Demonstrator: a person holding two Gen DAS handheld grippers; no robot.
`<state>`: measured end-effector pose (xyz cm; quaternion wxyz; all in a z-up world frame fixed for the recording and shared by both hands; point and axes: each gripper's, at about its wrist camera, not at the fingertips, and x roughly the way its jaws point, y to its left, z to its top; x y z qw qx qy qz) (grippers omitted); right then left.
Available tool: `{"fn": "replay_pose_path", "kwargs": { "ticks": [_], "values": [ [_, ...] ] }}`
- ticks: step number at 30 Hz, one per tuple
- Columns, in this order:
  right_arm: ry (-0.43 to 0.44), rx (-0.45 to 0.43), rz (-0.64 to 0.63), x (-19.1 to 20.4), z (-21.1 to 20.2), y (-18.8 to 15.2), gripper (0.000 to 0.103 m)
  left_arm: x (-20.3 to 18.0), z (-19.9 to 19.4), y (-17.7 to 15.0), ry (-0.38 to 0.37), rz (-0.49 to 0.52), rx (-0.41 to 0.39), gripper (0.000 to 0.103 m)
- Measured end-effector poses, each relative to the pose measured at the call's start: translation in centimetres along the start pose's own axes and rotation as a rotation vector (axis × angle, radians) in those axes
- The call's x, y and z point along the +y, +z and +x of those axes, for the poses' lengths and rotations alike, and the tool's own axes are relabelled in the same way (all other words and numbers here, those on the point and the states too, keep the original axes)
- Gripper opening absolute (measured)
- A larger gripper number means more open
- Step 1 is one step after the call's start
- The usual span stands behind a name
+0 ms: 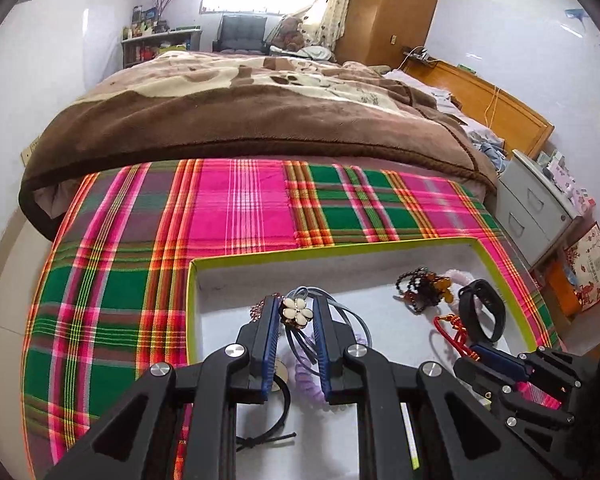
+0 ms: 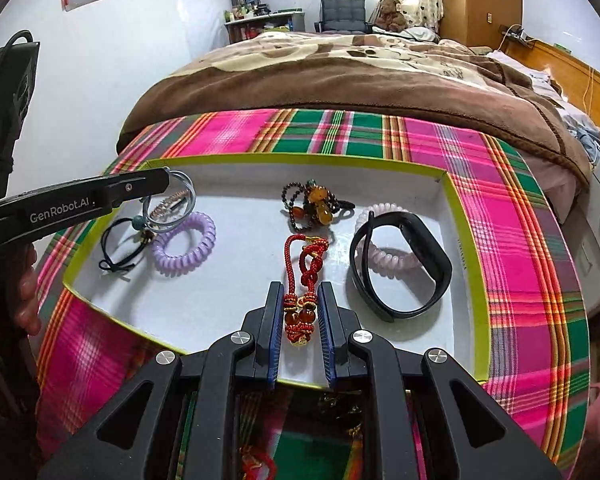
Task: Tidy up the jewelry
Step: 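Carry the red tassel and grey flower hair tie into the box, then open the right tool to drop the tassel while the left tool releases the flower tie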
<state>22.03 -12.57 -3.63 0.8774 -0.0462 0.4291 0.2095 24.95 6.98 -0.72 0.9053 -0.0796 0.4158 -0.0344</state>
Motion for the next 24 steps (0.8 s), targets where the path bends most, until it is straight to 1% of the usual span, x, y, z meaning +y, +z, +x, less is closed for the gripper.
{"fn": "replay_pose_path", "kwargs": {
  "ticks": [10, 21, 24],
  "values": [
    [-0.016, 0.004, -0.014, 0.1, 0.5, -0.1, 0.017, -0.1, 1.4, -0.5, 0.005, 0.003, 0.027, 0.017],
    [-0.028, 0.000, -0.017, 0.2, 0.4, -0.1, 0.018, -0.2, 1.1, -0.6, 0.005, -0.001, 0.024, 0.017],
    [-0.031, -0.001, -0.016, 0.2, 0.3, -0.1, 0.022, -0.2, 1.0, -0.6, 0.007, -0.003, 0.027, 0.018]
  ]
}}
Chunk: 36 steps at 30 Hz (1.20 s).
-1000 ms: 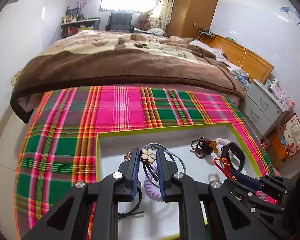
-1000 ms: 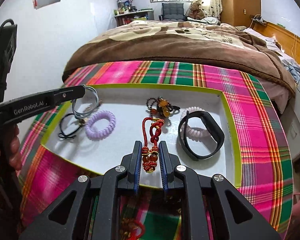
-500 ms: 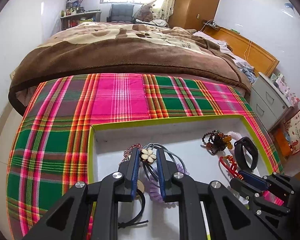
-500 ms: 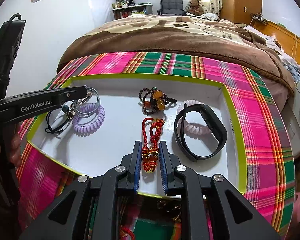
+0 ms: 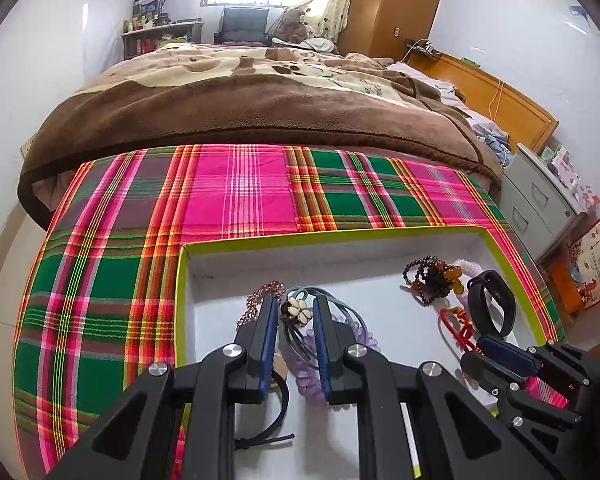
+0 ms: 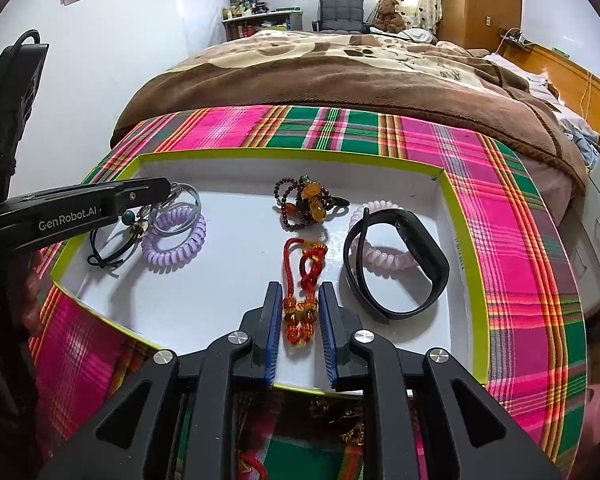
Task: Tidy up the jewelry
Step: 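Open the right tool to drop the tassel while the left tool releases the flower tie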
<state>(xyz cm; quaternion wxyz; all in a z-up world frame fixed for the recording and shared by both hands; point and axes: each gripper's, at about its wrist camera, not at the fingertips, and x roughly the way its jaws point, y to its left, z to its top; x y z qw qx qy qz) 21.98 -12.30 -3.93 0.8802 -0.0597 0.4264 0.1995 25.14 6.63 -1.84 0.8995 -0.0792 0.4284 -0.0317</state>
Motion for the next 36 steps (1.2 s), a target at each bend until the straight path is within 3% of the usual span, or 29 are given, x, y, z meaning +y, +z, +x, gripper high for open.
{"fn": "replay_pose_path", "kwargs": {
  "ticks": [5, 12, 15, 26, 36],
  "values": [
    [-0.003, -0.006, 0.004, 0.0, -0.2, -0.1, 0.032, -0.1, -0.4, -0.2, -0.004, 0.001, -0.005, 0.024],
    [0.009, -0.028, 0.018, 0.0, -0.9, -0.2, 0.034, -0.6, -1.8, -0.8, 0.010, 0.017, -0.024, 0.030],
    [0.004, -0.036, 0.019, 0.2, -1.2, -0.3, 0.044, -0.9, -2.8, -1.1, 0.011, 0.019, -0.037, 0.032],
    [0.010, -0.076, 0.034, 0.3, -3.7, -1.2, 0.045, -1.1, -7.1, -2.9, 0.031, -0.004, -0.092, 0.033],
    [0.012, -0.116, 0.066, -0.2, -6.5, -2.8, 0.051, -1.6, -11.4, -5.7, 0.105, -0.004, -0.155, 0.033]
  ]
}}
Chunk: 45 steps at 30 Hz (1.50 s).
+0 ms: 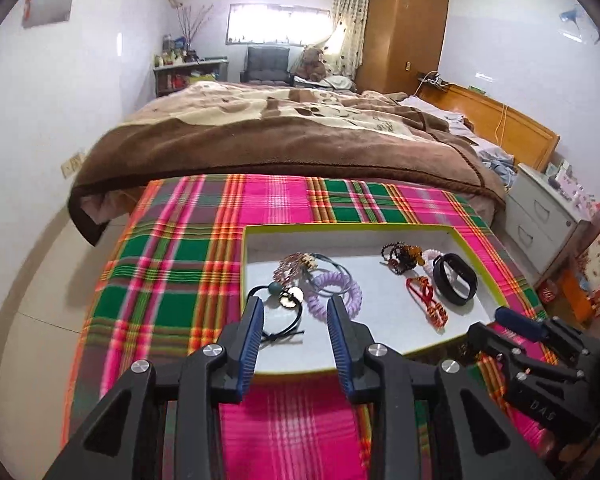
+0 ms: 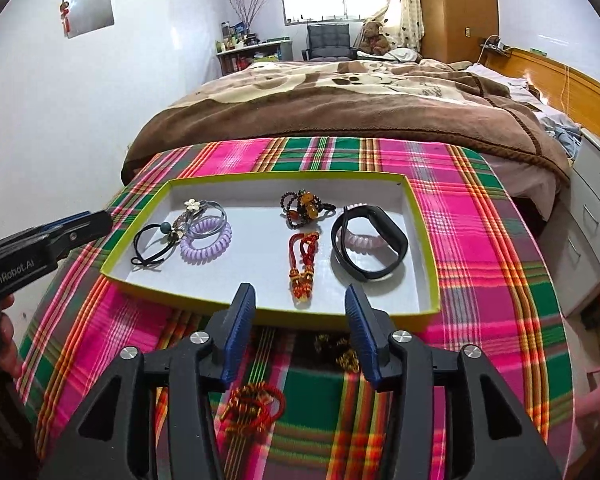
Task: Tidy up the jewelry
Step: 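Open the right tool to drop the tassel while the left tool releases the flower tie, then move back to the cloth and grasp the black-and-gold beaded charm with the right tool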
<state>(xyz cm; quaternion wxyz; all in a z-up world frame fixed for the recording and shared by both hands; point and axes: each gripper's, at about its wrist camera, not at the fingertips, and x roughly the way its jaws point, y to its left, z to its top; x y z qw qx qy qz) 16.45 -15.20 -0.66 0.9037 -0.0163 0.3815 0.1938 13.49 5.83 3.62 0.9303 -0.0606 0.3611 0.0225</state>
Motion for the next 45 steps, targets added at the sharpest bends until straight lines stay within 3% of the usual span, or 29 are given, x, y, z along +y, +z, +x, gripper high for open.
{"fn": "replay_pose_path", "kwargs": {
  "ticks": [15, 30, 45],
  "values": [
    [-0.010, -0.029, 0.010, -0.8, -3.8, -2.6, 0.052, -0.8, -4.9, -3.3, -0.043, -0.014, -0.031, 0.033],
    [-0.045, 0.087, 0.009, -4.5, -3.4, -7.0, 0.052, -0.5, -4.6, -7.7, -0.100, -0.035, 0.041, 0.033],
    [0.040, 0.129, -0.055, -3.5, 1.4, -3.3, 0.052, -1.0, -3.2, -8.2, -0.089, -0.024, 0.081, 0.033]
  ]
}}
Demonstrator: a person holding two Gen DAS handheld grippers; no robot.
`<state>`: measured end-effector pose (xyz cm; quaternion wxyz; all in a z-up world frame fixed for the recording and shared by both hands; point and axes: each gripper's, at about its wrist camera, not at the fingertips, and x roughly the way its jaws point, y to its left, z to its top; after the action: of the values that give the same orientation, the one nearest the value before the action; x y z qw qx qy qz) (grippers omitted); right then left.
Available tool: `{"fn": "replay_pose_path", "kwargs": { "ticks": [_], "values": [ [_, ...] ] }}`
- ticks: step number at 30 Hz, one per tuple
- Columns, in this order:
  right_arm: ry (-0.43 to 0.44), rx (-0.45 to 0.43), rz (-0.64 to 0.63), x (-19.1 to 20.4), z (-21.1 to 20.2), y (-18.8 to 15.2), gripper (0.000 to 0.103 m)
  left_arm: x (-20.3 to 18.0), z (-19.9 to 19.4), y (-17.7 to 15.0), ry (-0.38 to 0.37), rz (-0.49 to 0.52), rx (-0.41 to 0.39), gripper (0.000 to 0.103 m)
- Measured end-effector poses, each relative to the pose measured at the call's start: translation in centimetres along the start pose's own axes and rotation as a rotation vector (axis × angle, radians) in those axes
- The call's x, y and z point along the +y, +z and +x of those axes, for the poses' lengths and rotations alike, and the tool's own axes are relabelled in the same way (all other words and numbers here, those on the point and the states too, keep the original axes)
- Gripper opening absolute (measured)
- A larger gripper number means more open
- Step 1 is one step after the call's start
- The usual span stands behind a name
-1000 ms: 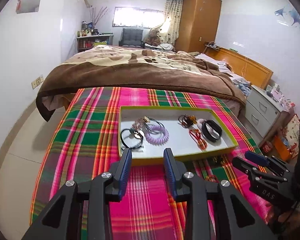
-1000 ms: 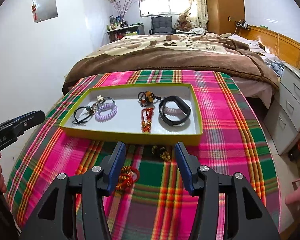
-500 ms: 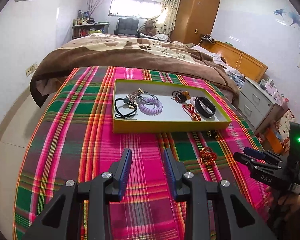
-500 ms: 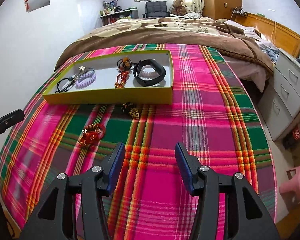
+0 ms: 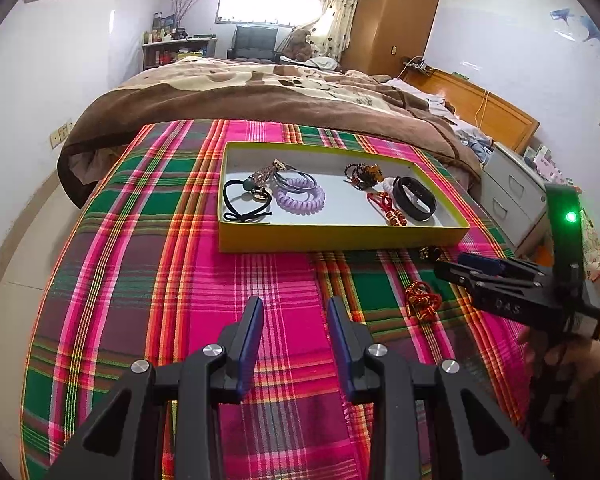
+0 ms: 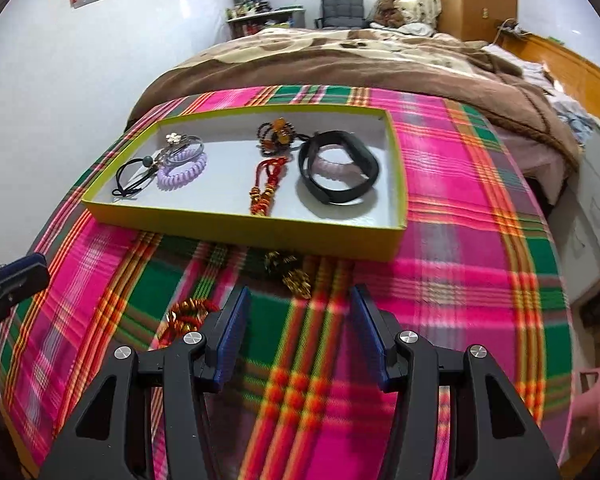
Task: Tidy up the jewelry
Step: 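Move back to the cloth and grasp the black-and-gold beaded charm with the right tool, then grasp the red beaded bracelet with the left tool while the right tool holds the charm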
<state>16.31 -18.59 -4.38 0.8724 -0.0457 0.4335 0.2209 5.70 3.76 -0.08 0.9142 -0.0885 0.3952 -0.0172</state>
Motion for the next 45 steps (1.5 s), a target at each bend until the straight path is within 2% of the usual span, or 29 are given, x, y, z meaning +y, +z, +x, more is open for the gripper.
{"fn": "replay_pose_path", "kwargs": {
  "ticks": [7, 12, 14, 17, 21, 22, 30, 34, 35, 37, 43, 45],
  "values": [
    [0.012, 0.005, 0.027, 0.2, 1.2, 1.0, 0.052, -0.1, 0.5, 0.1, -0.002, -0.008, 0.012, 0.033],
    [-0.023, 0.002, 0.005, 0.8, 1.4, 1.0, 0.052, -0.2, 0.8, 0.0, -0.004, -0.012, 0.020, 0.033],
    [-0.023, -0.001, 0.013, 0.8, 1.4, 1.0, 0.039, -0.3, 0.8, 0.0, -0.008, -0.013, 0.020, 0.033],
    [-0.036, -0.001, 0.023, 0.5, 1.4, 1.0, 0.027, -0.4, 1.0, 0.0, -0.010, -0.010, 0.026, 0.033],
    [-0.037, -0.003, 0.022, 0.2, 1.1, 0.8, 0.024, -0.8, 1.2, 0.0, -0.018, -0.007, 0.032, 0.033],
    [-0.035, -0.007, 0.026, 0.1, 1.0, 0.7, 0.020, -0.9, 1.3, 0.0, -0.020, -0.004, 0.032, 0.033],
    [-0.030, -0.024, 0.076, -1.6, -0.4, -0.3, 0.020, -2.8, 2.2, -0.1, -0.061, 0.023, 0.049, 0.033],
    [-0.028, -0.055, 0.102, -2.5, -1.8, -0.6, 0.020, -4.3, 2.8, 0.2, -0.114, 0.044, 0.050, 0.033],
    [-0.027, -0.062, 0.108, -2.7, -2.3, -0.7, 0.020, -4.7, 2.9, 0.3, -0.134, 0.048, 0.047, 0.034],
    [-0.029, -0.077, 0.117, -3.1, -3.0, -0.8, 0.020, -5.7, 3.4, 0.4, -0.150, 0.064, 0.056, 0.048],
    [-0.016, -0.094, 0.126, -3.6, -4.5, -1.4, 0.020, -8.2, 5.0, 0.6, -0.165, 0.112, 0.083, 0.050],
    [-0.015, -0.094, 0.126, -3.8, -4.7, -1.7, 0.020, -8.8, 5.9, 0.5, -0.146, 0.120, 0.113, 0.050]
  ]
}}
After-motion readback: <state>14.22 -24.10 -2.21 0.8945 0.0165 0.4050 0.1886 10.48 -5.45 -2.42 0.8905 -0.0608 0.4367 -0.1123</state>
